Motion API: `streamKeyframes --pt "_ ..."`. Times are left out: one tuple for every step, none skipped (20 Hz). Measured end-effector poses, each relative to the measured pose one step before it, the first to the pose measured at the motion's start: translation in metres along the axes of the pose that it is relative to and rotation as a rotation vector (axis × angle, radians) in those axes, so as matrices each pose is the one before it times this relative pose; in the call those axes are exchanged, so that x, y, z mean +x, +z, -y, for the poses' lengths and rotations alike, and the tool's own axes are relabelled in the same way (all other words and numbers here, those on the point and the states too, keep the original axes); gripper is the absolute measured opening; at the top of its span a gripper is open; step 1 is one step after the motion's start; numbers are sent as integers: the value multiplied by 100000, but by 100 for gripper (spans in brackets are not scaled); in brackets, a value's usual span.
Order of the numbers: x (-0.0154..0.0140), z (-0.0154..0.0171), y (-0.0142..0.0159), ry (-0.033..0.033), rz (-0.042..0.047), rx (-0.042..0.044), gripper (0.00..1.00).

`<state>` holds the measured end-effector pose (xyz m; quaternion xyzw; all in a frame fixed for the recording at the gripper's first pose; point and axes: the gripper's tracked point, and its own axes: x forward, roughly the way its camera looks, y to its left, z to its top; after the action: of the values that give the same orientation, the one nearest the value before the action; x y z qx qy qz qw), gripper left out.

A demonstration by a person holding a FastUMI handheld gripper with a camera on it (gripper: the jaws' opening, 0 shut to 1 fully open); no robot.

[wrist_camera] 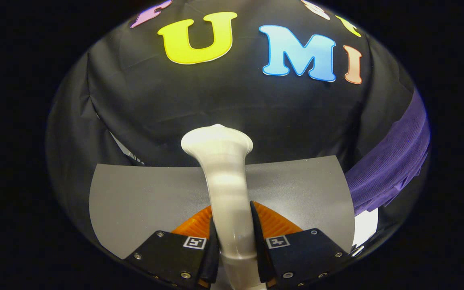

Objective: Iron the clothes twice with a garment steamer, once on the left side and once on the right side.

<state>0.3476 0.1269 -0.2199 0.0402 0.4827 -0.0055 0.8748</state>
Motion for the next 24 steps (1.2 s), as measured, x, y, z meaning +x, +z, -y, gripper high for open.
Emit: streamKeyframes --pt "-87 117 -38 456 1044 -1072 38" --pt "-70 -89 -130 1084 419 -65 37" --pt "-212 -20 -136 1341 712 -433 36" --pt "-462 51 135 1755 889 326 36" --pt "-556 228 -159 825 1253 -4 36" --pt "-468 461 -209 -394 1475 -1025 35" --pt "-1264 412 -210 -402 2664 -570 35" --pt "-1316 96 -270 1632 3216 458 35" --pt "-1132 -219 -355 2082 3291 1449 35" --pt "-1231 233 -258 1234 2906 1224 36" --pt "-1113 786 -226 -47 2309 -36 36" --pt "-1154 601 -159 -287 2582 -1125 35" --pt "-1415 4 -144 762 3381 -3149 35" --pt "-1300 8 -175 1813 3735 -4142 35" --pt "-1538 19 -376 2693 3002 -4106 35" --pt "-1310 302 -288 1865 2507 -1953 35" --pt "-1673 621 -600 575 2932 -374 35" --pt "-1610 846 -339 237 2775 570 35" --pt "-1722 695 -450 582 3065 -221 35" --pt "-1413 822 -360 279 2477 -641 35" --pt "-1460 871 -603 369 1833 -2292 35" --pt "-1364 1035 -650 -519 1454 -2657 35" --pt "-929 1266 -818 -711 194 -1165 35" --pt "-1083 679 -1128 398 329 -371 35"
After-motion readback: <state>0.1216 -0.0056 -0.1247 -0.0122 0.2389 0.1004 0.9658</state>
